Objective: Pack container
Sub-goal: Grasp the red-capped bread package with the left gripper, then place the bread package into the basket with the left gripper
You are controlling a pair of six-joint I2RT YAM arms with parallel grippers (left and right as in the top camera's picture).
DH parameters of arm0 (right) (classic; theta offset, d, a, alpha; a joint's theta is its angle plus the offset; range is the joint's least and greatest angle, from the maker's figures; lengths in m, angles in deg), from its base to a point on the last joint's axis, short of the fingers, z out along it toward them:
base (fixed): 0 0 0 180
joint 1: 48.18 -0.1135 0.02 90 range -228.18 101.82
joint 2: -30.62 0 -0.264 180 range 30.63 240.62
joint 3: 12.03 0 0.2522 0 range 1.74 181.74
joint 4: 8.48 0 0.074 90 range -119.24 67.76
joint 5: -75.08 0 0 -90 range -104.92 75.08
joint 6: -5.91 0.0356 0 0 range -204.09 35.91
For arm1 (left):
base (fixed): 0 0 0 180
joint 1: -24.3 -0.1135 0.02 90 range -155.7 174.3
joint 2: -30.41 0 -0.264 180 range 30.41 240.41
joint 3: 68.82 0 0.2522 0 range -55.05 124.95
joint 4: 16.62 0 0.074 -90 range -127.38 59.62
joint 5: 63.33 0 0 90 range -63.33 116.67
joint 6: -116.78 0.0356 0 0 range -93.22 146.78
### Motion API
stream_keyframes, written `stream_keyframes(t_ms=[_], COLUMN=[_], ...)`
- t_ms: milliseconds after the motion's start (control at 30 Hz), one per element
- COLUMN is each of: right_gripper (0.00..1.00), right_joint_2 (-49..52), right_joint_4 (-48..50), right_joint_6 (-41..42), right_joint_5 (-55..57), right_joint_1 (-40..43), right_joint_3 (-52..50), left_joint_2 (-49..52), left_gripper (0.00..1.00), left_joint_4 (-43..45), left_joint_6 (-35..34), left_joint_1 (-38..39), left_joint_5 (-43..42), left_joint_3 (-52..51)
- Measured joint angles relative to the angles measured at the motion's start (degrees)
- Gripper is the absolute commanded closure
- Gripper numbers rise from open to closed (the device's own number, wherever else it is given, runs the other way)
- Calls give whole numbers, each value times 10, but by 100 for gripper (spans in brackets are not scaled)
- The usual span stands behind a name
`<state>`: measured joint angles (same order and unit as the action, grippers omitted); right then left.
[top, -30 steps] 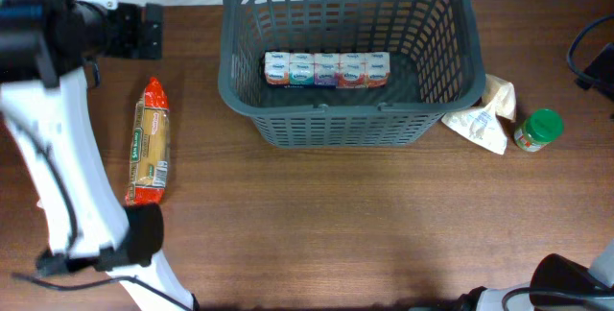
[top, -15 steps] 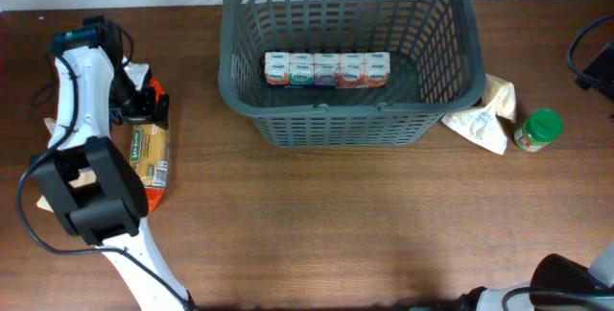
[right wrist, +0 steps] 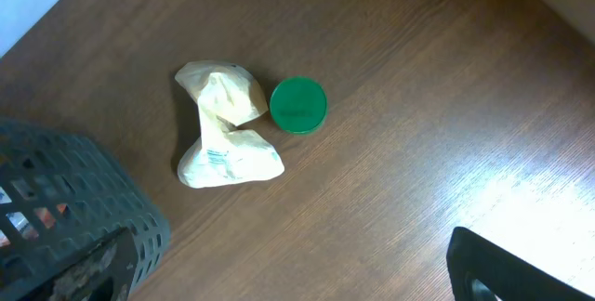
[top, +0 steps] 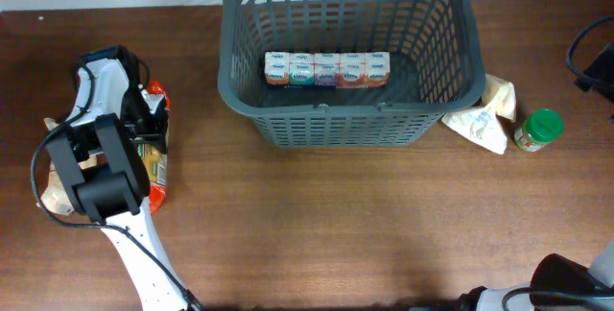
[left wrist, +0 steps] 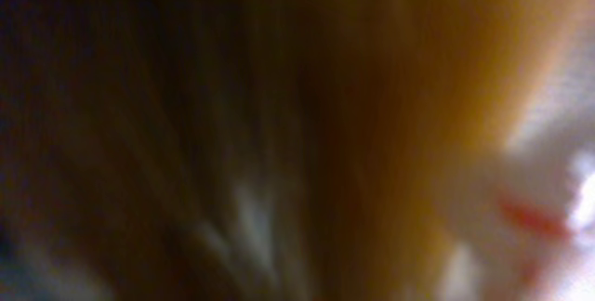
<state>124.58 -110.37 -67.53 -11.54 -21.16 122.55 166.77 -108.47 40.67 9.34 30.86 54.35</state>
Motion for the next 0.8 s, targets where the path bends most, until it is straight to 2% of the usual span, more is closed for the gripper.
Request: stream_keyframes(t_ms=[167, 233, 300, 367, 567, 667, 800], right_gripper=[1, 1, 1, 1, 1, 1, 1], right_joint_2=[0, 0, 0, 0, 0, 0, 0], right_joint_4=[-2, -6, -8, -9, -10, -10, -11], right_joint_6=[0, 0, 0, 0, 0, 0, 0], right_joint_5=[0, 0, 0, 0, 0, 0, 0], right_joint_1=[0, 0, 0, 0, 0, 0, 0], right_joint_3=[0, 0, 0, 0, 0, 0, 0], left_joint_2=[-5, 12, 37, 45, 29, -3, -54], left_gripper=[98, 98, 98, 98, 98, 98, 98], left_joint_4=[-36, -83, -156, -184, -172, -158, -135], left_joint_6=[-15, -21, -24, -26, -27, 4, 102], left_joint_1=[-2, -2, -2, 0, 20, 56, 136], left_joint_5=[-15, -25, -31, -34, -68, -73, -75], left_joint_3=[26, 66, 140, 200, 427, 523, 631])
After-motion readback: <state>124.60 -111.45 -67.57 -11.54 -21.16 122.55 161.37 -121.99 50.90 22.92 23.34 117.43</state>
